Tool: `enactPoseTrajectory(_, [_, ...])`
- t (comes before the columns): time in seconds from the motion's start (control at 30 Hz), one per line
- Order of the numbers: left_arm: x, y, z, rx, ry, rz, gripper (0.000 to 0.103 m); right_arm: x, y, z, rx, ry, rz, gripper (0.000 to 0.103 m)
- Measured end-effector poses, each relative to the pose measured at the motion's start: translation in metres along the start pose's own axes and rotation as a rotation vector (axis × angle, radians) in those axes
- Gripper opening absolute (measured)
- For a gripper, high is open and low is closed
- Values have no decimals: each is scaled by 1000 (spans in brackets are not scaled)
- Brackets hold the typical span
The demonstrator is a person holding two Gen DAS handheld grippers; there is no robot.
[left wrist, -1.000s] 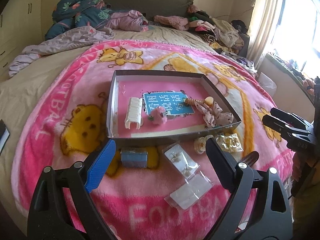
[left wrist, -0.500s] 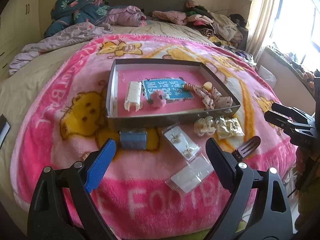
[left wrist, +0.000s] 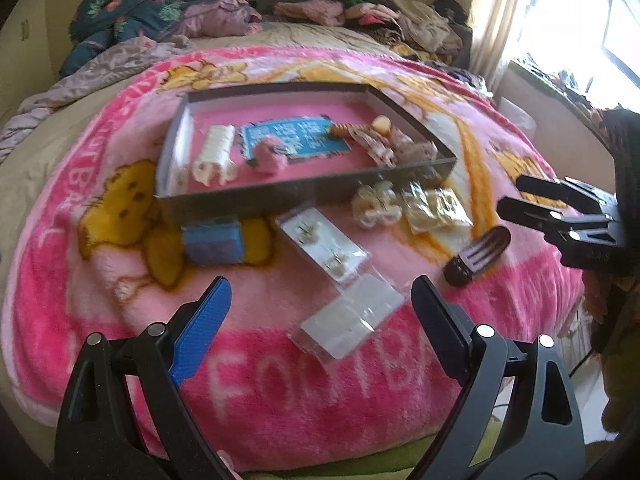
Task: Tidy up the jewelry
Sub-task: 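Withdraw both open tools from the grey box and hover above the blanket, then grasp the clear plastic sleeve with left tool while right tool grasps the bagged yellow bangles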
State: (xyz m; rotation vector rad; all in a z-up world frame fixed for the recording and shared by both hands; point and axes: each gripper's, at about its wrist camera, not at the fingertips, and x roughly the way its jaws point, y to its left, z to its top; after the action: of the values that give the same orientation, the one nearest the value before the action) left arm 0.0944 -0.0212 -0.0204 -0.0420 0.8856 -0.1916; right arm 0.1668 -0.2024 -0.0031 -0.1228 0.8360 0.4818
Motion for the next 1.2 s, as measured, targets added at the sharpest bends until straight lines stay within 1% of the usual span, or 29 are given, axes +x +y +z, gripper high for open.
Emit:
enactPoseTrajectory(0.23, [17, -13, -7, 38, 37, -12, 83, 16, -3, -3, -2, 32, 15, 79])
enactPoseTrajectory(0.3, [22, -15, -8, 46, 43, -12, 83, 22, -4, -3, -4, 42, 21, 84])
enactPoseTrajectory(0.73, [49, -24, -16, 93, 90, -5, 83, 65, -11, 2, 4, 99, 36, 84])
enactPoseTrajectory(0.93, [56, -28, -17, 109, 97, 17, 82, 83, -13, 3, 20, 121, 40, 84])
enactPoseTrajectory(0.97, [57, -27, -17, 110, 101, 14, 77, 85, -13, 3, 24, 124, 43, 84])
enactPoseTrajectory(1.1, [59, -30, -19, 125, 110, 11, 64, 93, -11, 4, 30, 134, 43, 84])
enactPoseTrajectory(1.13, [59, -31, -19, 130, 112, 8, 57, 95, -10, 4, 29, 136, 43, 84])
enactPoseTrajectory(1.2, [58, -34, -20, 144, 115, 12, 51, 97, -9, 4, 34, 135, 43, 89])
